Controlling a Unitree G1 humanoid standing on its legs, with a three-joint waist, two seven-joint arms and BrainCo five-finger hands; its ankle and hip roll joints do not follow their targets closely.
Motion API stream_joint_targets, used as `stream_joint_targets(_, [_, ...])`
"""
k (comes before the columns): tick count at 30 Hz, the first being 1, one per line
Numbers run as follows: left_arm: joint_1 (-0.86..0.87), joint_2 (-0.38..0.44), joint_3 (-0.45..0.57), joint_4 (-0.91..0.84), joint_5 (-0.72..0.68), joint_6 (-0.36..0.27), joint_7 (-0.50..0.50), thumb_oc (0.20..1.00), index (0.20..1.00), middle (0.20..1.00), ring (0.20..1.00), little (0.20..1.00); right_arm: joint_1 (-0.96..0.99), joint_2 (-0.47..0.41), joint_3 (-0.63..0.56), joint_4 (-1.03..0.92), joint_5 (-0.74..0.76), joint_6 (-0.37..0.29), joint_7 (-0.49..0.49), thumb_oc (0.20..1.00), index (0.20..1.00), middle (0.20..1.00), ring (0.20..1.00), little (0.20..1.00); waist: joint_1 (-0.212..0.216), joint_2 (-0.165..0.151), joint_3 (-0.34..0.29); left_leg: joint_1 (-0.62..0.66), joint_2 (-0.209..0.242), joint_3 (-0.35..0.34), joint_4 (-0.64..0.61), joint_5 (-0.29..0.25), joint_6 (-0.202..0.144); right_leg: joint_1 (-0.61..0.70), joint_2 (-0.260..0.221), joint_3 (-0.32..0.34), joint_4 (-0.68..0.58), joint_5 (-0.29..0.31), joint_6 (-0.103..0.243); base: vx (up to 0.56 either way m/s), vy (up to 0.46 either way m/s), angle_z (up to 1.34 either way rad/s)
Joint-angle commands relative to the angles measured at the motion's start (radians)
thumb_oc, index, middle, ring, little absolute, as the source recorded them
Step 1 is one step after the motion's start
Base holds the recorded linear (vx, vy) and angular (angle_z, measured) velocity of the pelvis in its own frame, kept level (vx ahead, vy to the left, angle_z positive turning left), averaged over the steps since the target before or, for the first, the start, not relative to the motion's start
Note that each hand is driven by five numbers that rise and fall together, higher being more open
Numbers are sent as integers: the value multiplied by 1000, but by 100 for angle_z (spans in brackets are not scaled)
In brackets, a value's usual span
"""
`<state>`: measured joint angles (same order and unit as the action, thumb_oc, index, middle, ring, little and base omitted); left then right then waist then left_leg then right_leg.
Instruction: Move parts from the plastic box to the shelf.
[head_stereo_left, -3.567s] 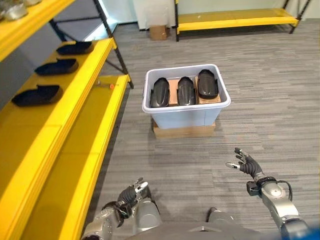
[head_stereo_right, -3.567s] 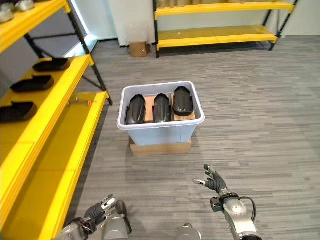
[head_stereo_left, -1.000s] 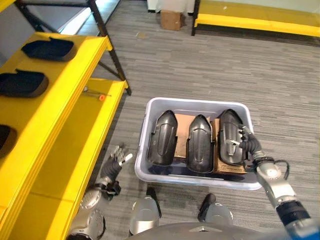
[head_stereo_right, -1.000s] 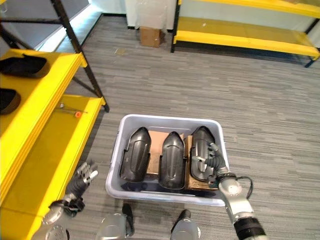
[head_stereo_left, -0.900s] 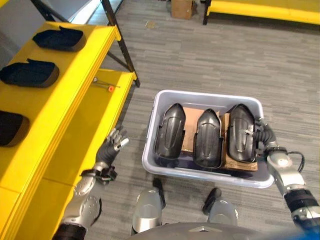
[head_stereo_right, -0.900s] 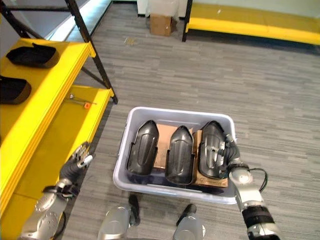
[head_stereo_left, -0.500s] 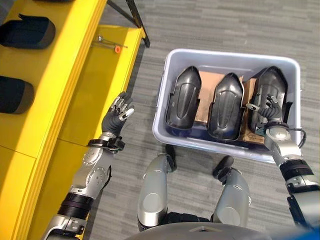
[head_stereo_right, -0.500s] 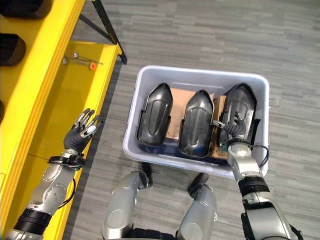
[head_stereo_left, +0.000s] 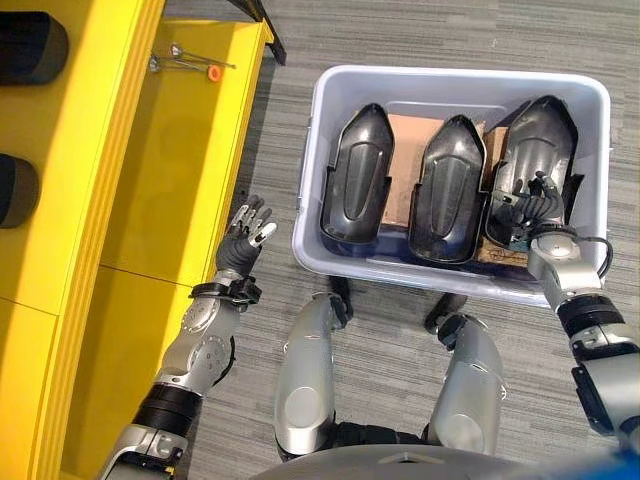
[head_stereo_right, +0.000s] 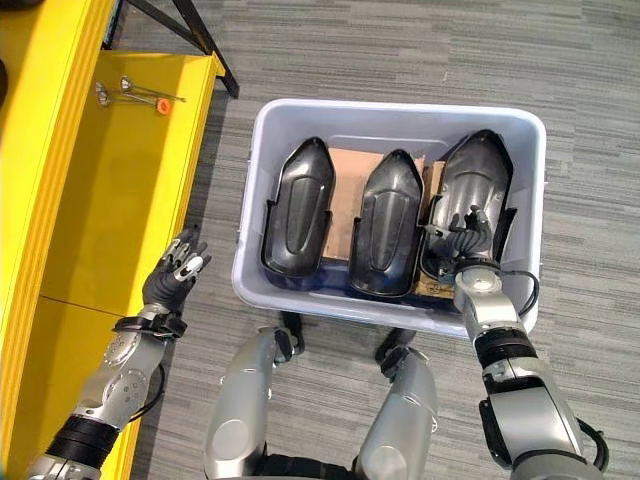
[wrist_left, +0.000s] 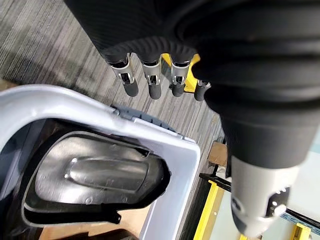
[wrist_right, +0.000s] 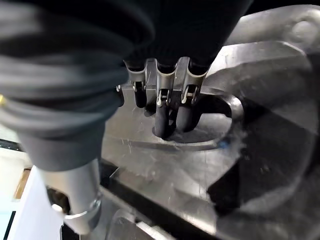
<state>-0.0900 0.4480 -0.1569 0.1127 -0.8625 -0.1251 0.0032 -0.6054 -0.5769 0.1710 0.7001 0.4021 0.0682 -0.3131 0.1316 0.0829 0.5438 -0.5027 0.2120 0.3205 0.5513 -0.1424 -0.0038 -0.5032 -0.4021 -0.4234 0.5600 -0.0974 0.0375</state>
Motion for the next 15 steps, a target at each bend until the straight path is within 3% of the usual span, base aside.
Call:
stream_joint_targets(1, [28, 3, 13, -58, -2, -50, -24, 1000, 1000, 1000, 1000, 1000, 21, 40, 71, -3, -36, -21, 78, 1000, 1000, 1000, 1000, 1000, 46, 22, -24, 62, 70, -24, -217, 132, -92, -69, -55, 54, 69, 1, 117, -27, -17, -6])
stream_joint_targets(9, [49, -7, 3, -71, 16, -58, -56, 1000, 1000, 1000, 1000, 1000, 44, 40, 100, -137, -122, -17, 20, 1000, 1000, 1000, 1000, 1000, 36, 13, -24, 44, 85, -14, -205, 134, -97, -75, -42, 52, 57, 4, 111, -11, -5, -4])
stream_joint_targets(15, [46, -6, -5, -53, 13, -74, -50, 1000, 1000, 1000, 1000, 1000, 56, 32, 102, -177, -268, -57, -15, 1000, 1000, 1000, 1000, 1000, 23, 12, -24, 49, 95, -3, -211, 138, -99, -64, -27, 53, 37, 4, 109, -13, -12, -4])
